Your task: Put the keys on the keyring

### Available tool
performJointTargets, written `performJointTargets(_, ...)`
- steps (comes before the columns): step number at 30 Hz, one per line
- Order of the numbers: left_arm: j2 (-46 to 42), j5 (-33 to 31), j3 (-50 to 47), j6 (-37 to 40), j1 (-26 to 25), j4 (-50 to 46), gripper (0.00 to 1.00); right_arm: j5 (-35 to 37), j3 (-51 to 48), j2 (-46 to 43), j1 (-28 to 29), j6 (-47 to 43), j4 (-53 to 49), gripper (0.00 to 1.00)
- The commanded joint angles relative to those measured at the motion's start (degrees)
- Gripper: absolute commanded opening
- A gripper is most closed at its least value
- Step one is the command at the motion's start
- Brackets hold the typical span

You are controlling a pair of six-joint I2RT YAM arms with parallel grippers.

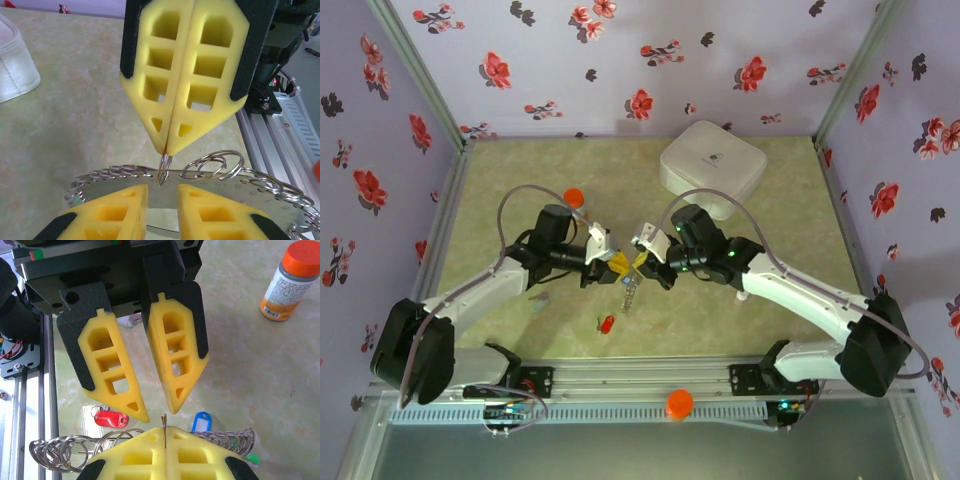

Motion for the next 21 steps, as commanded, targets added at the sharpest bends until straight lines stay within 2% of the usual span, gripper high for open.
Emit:
performJointTargets(1,1.2,2.0,-0.1,3.8,-0.9,-1.8,0.23,-1.9,0.5,0.8,1.1,-1.5,-0.2,0.0)
performJointTargets(8,1.5,2.0,-0.1,4.4,-1.8,-2.2,0.17,-2.9,0.6,1.1,1.6,-1.4,0.3,0.0)
performJointTargets(12,1.2,1.7,0.0,5.9,-1.9,-3.4,0.02,-2.9,0.6,1.2,1.7,-1.5,-0.2,0.0)
performJointTargets(15,0.4,-0.1,0.0,6.8,-2.0,-3.6,0.0,-2.1,0.0,0.4,1.7,-2.2,-0.2,0.0)
performJointTargets(16,-0.1,-1.0,0.1,7.0,-2.1,-3.5,0.0,-1.1,-0.8,-0.4,1.7,-2.4,0.5,0.08)
performJointTargets(17,-0.5,-2.2,0.1,7.2,-2.3,-3.6,0.0,0.3,-1.6,-1.3,1.7,-2.6,1.0,0.28)
performJointTargets(18,-1.1,-3.8,0.3,7.8,-2.6,-3.8,0.0,2.1,-2.8,-2.8,1.7,-3.1,1.9,0.38)
performJointTargets(21,-3.8,-12.2,1.1,10.3,-4.4,-5.3,0.0,9.7,-6.1,-8.6,1.4,-4.3,3.4,0.46)
